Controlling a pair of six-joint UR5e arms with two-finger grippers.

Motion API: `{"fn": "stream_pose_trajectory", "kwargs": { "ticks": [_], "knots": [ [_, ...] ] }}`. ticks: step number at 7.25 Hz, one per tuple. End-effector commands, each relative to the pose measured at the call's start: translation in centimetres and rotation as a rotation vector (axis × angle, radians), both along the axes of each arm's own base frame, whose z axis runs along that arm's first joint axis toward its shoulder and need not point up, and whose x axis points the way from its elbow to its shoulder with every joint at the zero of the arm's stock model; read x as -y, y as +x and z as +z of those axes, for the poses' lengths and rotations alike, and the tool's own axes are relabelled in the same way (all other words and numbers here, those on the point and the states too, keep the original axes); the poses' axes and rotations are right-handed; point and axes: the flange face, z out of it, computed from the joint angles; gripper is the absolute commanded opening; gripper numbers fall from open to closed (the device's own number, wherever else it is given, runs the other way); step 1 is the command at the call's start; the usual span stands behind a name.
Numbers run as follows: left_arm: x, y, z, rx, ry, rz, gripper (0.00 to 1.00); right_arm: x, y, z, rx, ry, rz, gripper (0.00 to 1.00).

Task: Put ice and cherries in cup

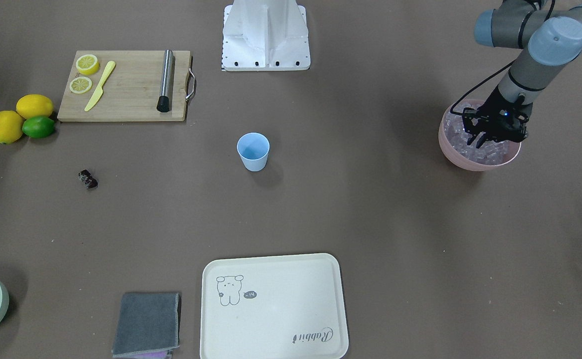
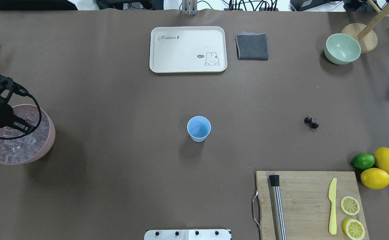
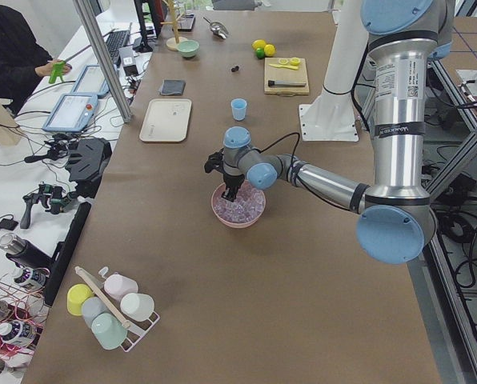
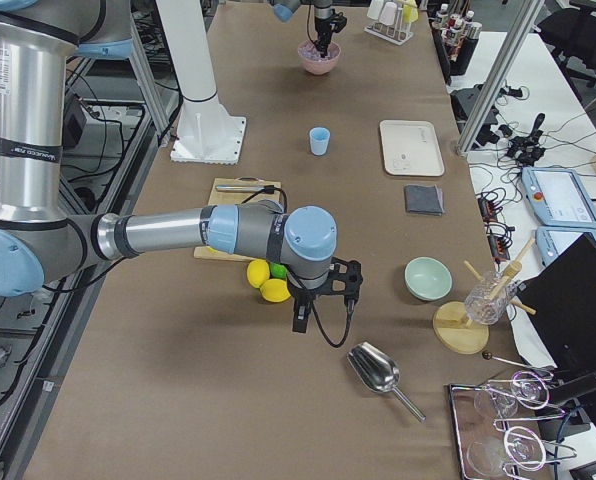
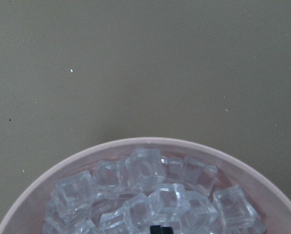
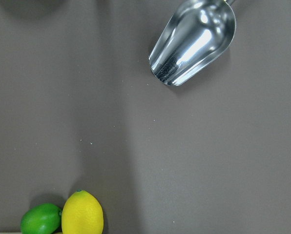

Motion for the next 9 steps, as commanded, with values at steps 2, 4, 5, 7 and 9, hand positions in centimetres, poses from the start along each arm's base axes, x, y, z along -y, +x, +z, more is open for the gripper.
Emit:
{"fn": "stream_pose_trajectory", "kwargs": {
  "ticks": [2, 4, 5, 7, 9],
  "knots": [
    [-0.1, -0.1, 0.3, 0.004, -0.009, -0.008, 0.94, 0.0, 0.0, -0.3, 0.000, 0.004, 0.001, 1.00],
    [-0.2, 0.1, 1.1, 0.014, -0.023, -0.003, 0.94, 0.1, 0.0, -0.3, -0.001, 0.007, 0.000, 1.00],
    [-0.3, 0.5, 1.5, 0.019, -0.029, 0.004, 0.94, 0.1, -0.1, -0.3, 0.000, 0.007, -0.003, 1.00],
    [-0.4, 0.8, 2.1, 0.027, -0.037, 0.010, 0.97, 0.0, 0.0, -0.2, 0.000, 0.005, -0.001, 1.00],
    [-0.9, 1.6, 2.2, 0.029, -0.039, 0.029, 0.97, 0.0, 0.0, -0.2, 0.000, 0.005, -0.001, 1.00]
  ]
}}
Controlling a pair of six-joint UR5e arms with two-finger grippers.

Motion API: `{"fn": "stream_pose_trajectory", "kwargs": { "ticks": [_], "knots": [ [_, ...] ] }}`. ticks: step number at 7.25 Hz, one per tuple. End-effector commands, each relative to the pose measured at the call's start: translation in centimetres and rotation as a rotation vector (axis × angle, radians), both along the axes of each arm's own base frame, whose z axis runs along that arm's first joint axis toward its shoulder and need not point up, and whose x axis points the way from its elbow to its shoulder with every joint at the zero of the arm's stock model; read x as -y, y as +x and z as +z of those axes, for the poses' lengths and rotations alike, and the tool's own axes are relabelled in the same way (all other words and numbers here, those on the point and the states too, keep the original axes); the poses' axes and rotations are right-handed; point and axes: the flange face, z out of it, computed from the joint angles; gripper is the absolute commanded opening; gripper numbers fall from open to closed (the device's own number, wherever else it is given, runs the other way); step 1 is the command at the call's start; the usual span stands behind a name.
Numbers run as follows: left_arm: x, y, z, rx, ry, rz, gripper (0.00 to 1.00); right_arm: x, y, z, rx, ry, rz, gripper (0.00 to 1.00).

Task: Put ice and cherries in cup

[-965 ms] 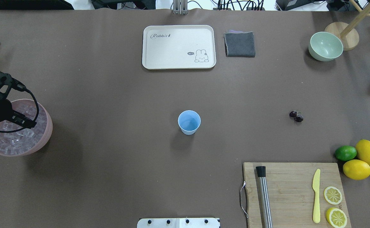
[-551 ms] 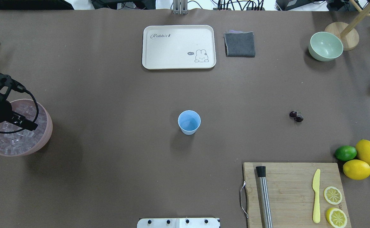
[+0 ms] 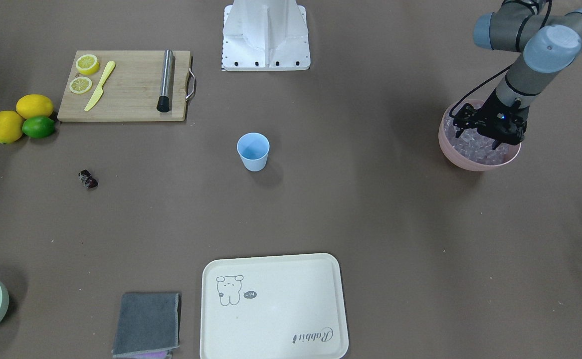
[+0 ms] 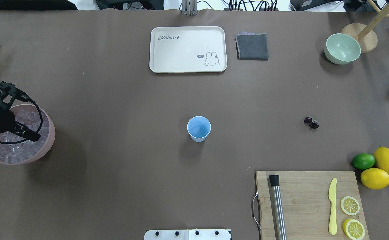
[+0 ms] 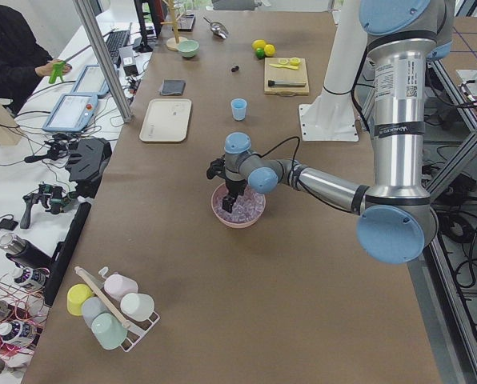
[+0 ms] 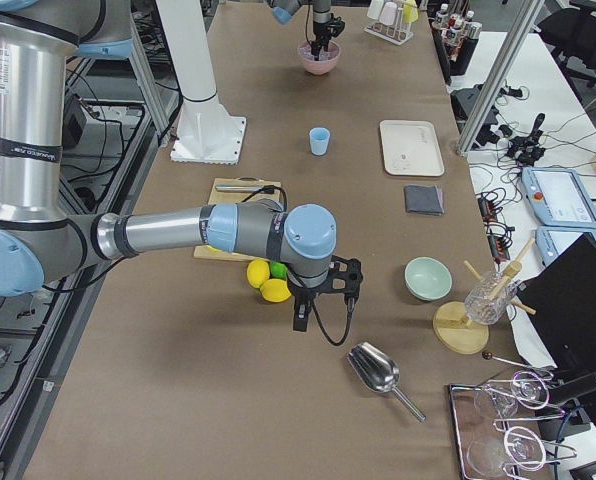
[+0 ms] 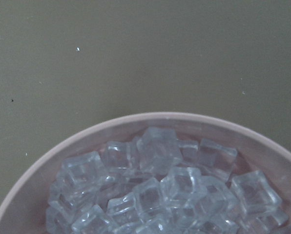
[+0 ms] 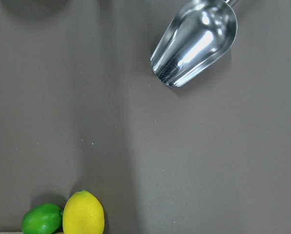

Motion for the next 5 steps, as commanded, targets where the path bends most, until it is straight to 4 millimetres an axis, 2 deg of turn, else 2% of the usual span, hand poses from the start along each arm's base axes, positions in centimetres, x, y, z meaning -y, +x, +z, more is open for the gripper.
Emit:
{"fn": "stream_pose_trajectory", "kwargs": {
  "ticks": [1, 2, 4, 5],
  "knots": [
    [-0.28, 0.45, 0.21, 0.003, -0.003, 0.011, 0.97, -0.01, 0.00, 0.00, 0.000, 0.000, 0.000, 1.00],
    [-0.32, 0.52, 0.19, 0.002, -0.002, 0.012, 0.92, -0.07, 0.01, -0.14, -0.002, 0.003, 0.000, 1.00],
    [-0.33, 0.51, 0.11, 0.001, -0.001, 0.012, 0.45, -0.13, 0.01, -0.51, -0.004, 0.009, 0.001, 1.00],
    [-0.34, 0.50, 0.03, 0.000, 0.002, 0.014, 0.31, -0.13, 0.01, -0.58, -0.004, 0.011, 0.001, 1.00]
  ]
}}
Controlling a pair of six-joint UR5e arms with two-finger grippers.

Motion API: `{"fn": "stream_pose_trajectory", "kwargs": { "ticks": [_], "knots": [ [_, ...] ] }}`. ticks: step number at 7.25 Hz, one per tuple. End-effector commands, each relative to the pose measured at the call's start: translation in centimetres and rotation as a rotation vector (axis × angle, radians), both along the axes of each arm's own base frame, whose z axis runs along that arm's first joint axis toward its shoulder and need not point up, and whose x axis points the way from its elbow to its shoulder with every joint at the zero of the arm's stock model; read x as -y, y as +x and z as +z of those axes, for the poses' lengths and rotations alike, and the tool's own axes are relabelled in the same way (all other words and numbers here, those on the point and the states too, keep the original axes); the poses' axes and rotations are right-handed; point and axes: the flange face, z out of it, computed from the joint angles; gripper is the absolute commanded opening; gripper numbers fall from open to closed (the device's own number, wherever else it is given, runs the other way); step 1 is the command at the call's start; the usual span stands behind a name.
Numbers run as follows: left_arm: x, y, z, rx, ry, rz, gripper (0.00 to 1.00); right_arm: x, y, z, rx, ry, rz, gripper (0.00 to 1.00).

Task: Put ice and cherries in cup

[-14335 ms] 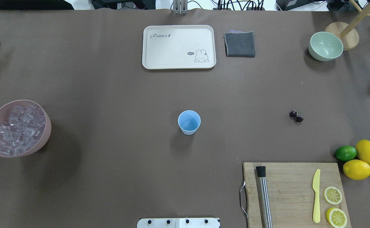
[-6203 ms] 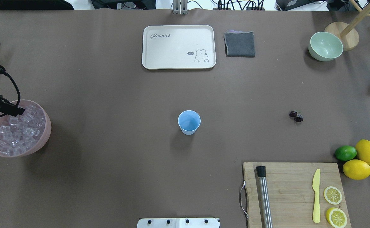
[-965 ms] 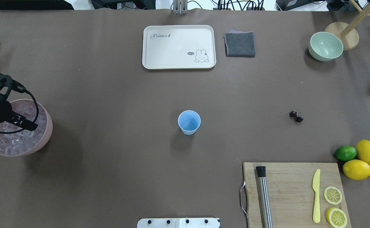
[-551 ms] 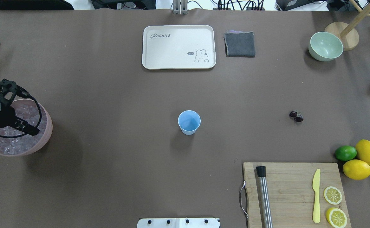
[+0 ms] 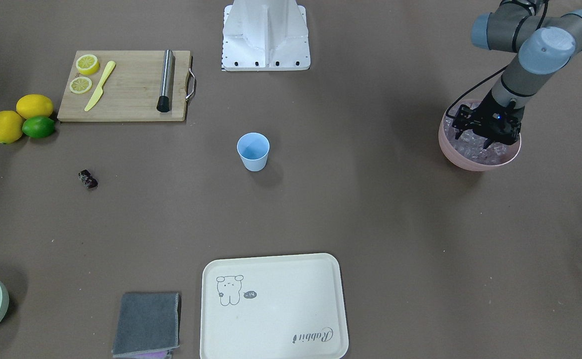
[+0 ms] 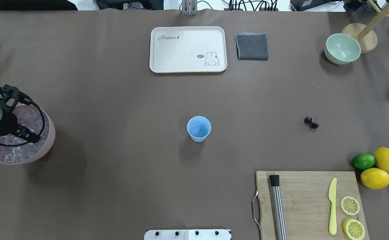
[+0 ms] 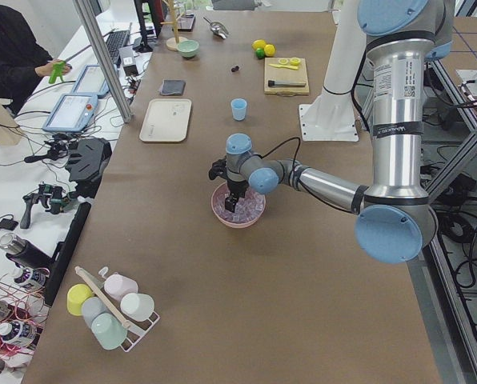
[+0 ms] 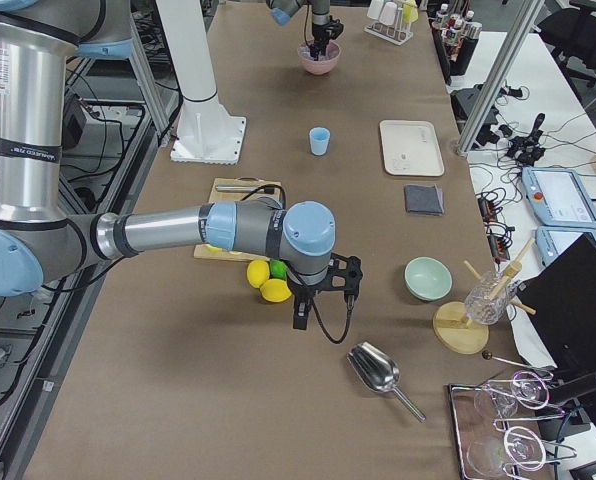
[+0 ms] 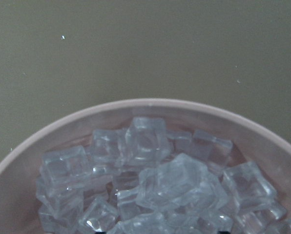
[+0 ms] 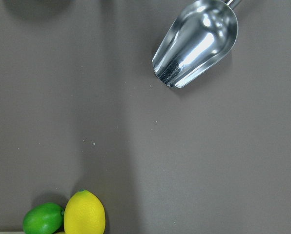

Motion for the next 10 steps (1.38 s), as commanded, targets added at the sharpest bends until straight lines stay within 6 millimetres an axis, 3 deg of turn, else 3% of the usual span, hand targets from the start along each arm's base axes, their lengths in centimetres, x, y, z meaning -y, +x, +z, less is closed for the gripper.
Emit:
{"fn": "stream_pose_trajectory", "kwargs": {
  "ticks": [1, 3, 5, 7, 8, 10],
  "knots": [
    [0.0, 0.0, 0.0, 0.000, 0.002, 0.002, 0.25, 0.0, 0.0, -0.1, 0.000, 0.001, 0.001, 1.00],
    [-0.1, 0.0, -0.2, -0.005, 0.005, 0.003, 0.19, 0.1, 0.0, -0.2, -0.001, 0.002, 0.001, 1.00],
    [0.0, -0.3, -0.6, -0.010, 0.012, -0.002, 0.05, 0.2, 0.0, -0.3, -0.001, 0.005, 0.001, 1.00],
    [0.0, -1.0, -1.4, -0.021, 0.021, -0.010, 0.00, 0.2, 0.0, -0.4, -0.001, 0.007, 0.001, 1.00],
    [-0.3, -2.6, -2.0, -0.026, 0.029, -0.030, 0.00, 0.4, 0.0, -0.5, -0.001, 0.010, 0.001, 1.00],
    [-0.6, -7.8, -3.9, -0.046, 0.056, -0.106, 0.00, 0.5, 0.0, -0.6, 0.000, 0.012, 0.002, 1.00]
  ]
}}
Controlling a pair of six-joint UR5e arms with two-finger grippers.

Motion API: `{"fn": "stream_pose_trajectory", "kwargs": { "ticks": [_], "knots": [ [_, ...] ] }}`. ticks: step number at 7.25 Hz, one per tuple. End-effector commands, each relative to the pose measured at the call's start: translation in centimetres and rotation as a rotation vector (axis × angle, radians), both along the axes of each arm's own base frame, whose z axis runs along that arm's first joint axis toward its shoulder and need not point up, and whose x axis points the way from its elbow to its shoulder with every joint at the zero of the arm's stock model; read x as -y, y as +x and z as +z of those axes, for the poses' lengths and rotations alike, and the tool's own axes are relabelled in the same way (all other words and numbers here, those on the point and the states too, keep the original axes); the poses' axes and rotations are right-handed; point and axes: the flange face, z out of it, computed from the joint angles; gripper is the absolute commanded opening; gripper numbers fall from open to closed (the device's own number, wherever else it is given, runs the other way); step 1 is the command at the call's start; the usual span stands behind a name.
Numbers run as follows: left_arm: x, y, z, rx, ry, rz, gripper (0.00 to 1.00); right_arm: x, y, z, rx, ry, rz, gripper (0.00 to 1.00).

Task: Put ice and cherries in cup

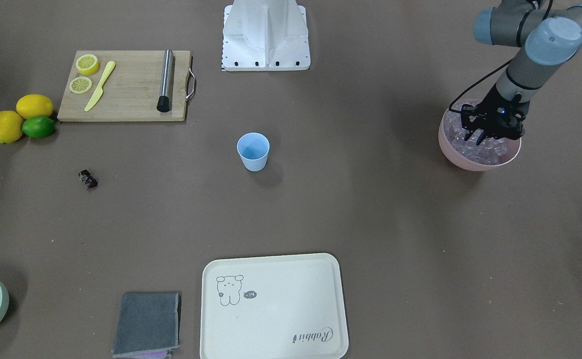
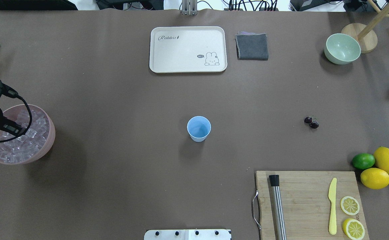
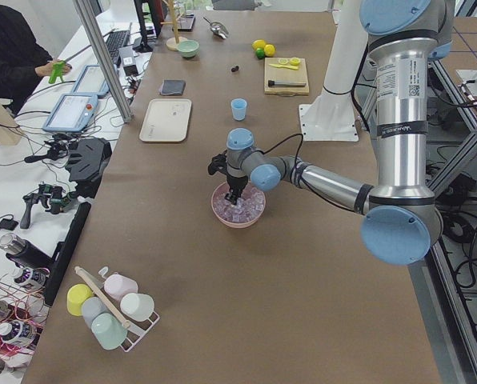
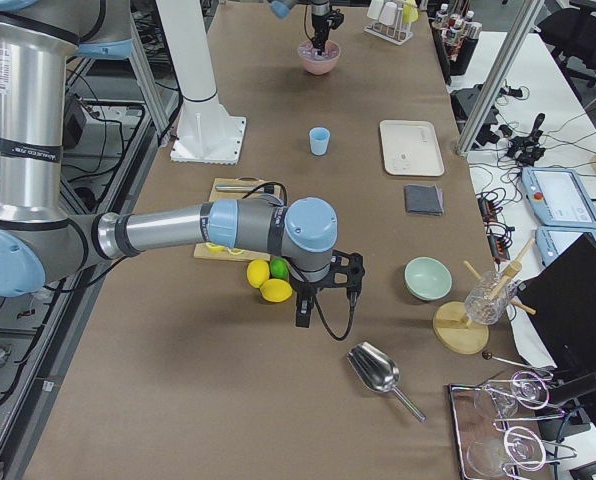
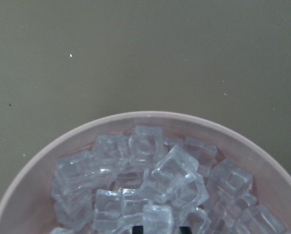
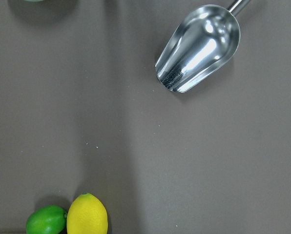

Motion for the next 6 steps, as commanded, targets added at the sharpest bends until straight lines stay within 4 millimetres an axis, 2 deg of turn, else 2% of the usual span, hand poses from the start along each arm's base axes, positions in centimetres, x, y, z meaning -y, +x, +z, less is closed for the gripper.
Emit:
{"fn": "stream_pose_trajectory", "kwargs": {
  "ticks": [1, 3, 4, 6],
  "knots": [
    [-0.2, -4.2, -2.3, -0.025, 0.031, -0.068, 0.00, 0.1, 0.0, -0.2, 0.000, 0.004, 0.000, 1.00],
    [0.2, -4.4, -6.7, -0.085, 0.095, -0.083, 0.00, 0.1, 0.0, -0.8, -0.002, 0.016, 0.000, 1.00],
    [2.2, -2.6, -10.3, -0.151, 0.137, -0.066, 0.00, 0.1, 0.0, -0.8, -0.001, 0.016, 0.000, 1.00],
    [6.7, 2.2, -19.2, -0.324, 0.054, -0.153, 0.00, 0.1, 0.0, -0.8, 0.004, 0.017, 0.001, 1.00]
  ]
}}
